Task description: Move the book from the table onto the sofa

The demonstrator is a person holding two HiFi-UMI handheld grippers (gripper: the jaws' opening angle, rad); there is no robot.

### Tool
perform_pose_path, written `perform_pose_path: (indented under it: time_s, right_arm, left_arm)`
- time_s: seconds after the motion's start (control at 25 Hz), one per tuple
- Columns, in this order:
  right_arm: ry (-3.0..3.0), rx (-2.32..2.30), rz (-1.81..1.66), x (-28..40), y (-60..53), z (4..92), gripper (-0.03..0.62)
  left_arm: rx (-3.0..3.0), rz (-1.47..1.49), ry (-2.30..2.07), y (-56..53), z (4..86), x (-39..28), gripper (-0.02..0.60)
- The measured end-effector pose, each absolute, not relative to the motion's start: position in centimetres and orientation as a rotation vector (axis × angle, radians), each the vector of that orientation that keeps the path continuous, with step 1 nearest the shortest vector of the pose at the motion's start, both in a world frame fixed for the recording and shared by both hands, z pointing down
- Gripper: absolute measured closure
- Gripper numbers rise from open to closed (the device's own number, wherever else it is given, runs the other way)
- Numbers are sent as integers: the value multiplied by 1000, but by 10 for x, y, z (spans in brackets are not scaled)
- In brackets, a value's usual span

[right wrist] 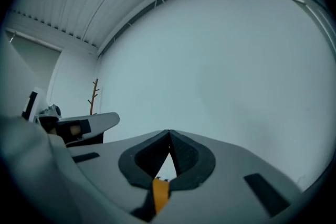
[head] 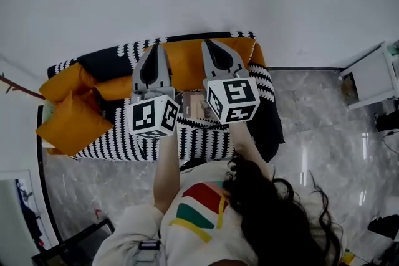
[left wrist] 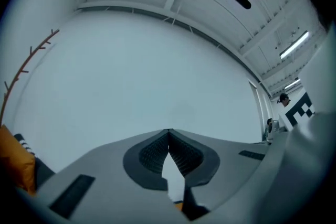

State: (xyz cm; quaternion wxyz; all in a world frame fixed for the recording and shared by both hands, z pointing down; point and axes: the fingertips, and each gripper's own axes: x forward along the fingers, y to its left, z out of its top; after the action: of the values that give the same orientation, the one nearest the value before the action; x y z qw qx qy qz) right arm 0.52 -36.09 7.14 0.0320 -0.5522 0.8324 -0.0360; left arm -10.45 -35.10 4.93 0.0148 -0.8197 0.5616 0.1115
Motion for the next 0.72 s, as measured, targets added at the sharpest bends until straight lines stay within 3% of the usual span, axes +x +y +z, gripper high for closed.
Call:
perform_pose_path:
  time_s: [0.24,0.72]
  right_arm:
    - [2429,-1681,92,24,-324,7,582]
    - [2377,-1700,295,26,-295,-30,582]
  left_arm:
    - [-2467,363,1607,-320,-8,-83,574]
    - [-2363,349,1506,-290,-48,-68,574]
